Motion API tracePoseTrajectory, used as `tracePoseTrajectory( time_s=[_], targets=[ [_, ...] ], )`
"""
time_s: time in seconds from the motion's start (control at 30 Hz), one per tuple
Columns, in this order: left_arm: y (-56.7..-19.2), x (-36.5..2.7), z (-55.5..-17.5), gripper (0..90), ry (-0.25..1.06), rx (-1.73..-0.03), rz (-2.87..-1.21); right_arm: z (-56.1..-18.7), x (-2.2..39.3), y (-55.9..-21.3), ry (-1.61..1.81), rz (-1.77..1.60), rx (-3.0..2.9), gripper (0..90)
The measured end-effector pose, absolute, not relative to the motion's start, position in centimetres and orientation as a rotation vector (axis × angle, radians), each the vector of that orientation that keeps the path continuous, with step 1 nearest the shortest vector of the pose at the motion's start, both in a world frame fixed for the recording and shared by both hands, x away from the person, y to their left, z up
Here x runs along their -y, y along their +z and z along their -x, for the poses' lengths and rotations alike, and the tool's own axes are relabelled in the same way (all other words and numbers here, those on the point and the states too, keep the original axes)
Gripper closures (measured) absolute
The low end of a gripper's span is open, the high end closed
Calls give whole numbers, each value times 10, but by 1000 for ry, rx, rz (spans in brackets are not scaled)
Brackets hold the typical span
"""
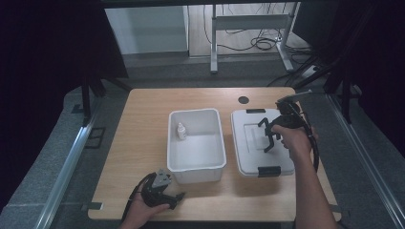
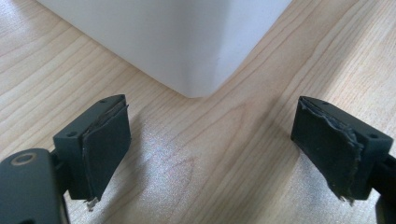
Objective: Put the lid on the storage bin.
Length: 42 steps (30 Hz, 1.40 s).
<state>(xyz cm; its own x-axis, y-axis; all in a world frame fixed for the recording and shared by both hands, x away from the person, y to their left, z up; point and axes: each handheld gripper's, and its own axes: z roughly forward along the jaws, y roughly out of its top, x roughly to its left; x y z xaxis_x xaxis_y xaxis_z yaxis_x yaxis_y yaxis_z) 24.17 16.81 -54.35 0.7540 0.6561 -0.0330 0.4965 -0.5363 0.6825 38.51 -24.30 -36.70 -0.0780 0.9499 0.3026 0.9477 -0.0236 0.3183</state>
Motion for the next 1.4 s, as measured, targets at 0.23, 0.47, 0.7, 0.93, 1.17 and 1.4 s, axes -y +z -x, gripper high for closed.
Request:
tracePoseTrajectory(
  time_s=[0.23,0.47,0.7,0.93,1.17,1.4],
  targets=[
    [-544,-168,-242,118,296,-859,-2252,-383,238,-353,715,-2120,-2189,855],
    [-544,-168,-242,118,296,-859,-2252,-378,231,-334,724,-2098,-2172,855],
    [-543,-168,-242,118,296,-858,-2254,-371,226,-312,738,-2081,-2145,855],
    [-544,-168,-242,118,298,-857,-2254,-367,222,-293,760,-2092,-2116,855],
    [-544,-168,-242,118,298,-857,-2254,-366,208,-283,789,-2087,-2121,855],
    [-544,-168,-242,117,298,-856,-2254,-371,187,-286,803,-2086,-2147,855]
  ],
)
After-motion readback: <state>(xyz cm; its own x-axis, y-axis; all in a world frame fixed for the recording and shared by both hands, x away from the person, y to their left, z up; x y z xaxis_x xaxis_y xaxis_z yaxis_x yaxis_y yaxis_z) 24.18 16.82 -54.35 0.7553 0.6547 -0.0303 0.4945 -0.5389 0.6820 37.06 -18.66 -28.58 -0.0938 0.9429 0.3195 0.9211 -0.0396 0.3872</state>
